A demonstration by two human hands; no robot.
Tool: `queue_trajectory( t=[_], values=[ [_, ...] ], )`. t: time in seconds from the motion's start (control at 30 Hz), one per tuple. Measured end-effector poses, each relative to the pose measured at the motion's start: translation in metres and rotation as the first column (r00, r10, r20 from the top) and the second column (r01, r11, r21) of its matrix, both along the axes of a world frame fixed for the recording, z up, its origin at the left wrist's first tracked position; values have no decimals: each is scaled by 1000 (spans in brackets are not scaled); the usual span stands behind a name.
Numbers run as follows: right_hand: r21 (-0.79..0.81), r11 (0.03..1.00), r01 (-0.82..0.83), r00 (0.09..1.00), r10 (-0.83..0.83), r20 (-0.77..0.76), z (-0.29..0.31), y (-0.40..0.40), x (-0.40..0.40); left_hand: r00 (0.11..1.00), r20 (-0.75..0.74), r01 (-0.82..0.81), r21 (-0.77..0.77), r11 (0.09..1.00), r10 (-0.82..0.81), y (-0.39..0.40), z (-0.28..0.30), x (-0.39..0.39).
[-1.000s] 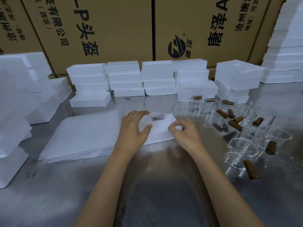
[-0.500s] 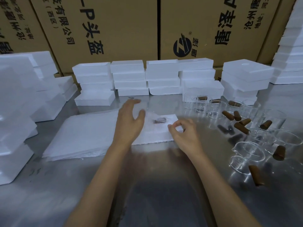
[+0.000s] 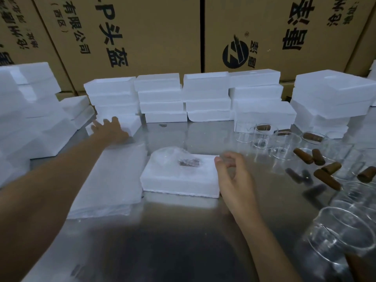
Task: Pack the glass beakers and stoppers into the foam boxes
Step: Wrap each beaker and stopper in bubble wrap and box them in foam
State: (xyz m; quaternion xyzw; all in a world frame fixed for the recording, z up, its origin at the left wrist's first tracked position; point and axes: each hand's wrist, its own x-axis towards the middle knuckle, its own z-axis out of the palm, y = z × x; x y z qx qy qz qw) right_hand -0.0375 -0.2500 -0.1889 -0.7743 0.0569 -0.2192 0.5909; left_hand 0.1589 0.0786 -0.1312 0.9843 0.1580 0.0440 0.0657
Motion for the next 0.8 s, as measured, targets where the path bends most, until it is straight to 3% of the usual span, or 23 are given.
queue_trajectory(
  t=[0.17,0.33,0.47,0.6,0.67,0.73,0.8],
  values=[
    [17,1000,1,1000,-1,-7,5,0,-3,977,126,169,43,985,-174,-17,-10,4],
    [23,1000,-1,1000,1,-9,7,0,-5,936,9,347,121,930,-351,-22,3,12],
    [9,1000,2,1000,-2,-5,9,0,-6,941,-109,309,-121,943,-322,-26,6,9],
    [-16,1000,-13,999,13,-40,10,1,-7,935,-133,308,-149,939,-328,-43,15,-3],
    [-27,1000,-14,999,13,-49,11,3,-8,936,-60,326,-233,916,-348,-52,25,-11],
    [3,1000,1,998,-1,-55,13,3,-9,925,109,378,-352,856,-364,-60,40,-22],
    [117,992,38,998,-31,-59,17,3,-9,867,224,498,-350,793,-445,-70,62,-40]
  ],
)
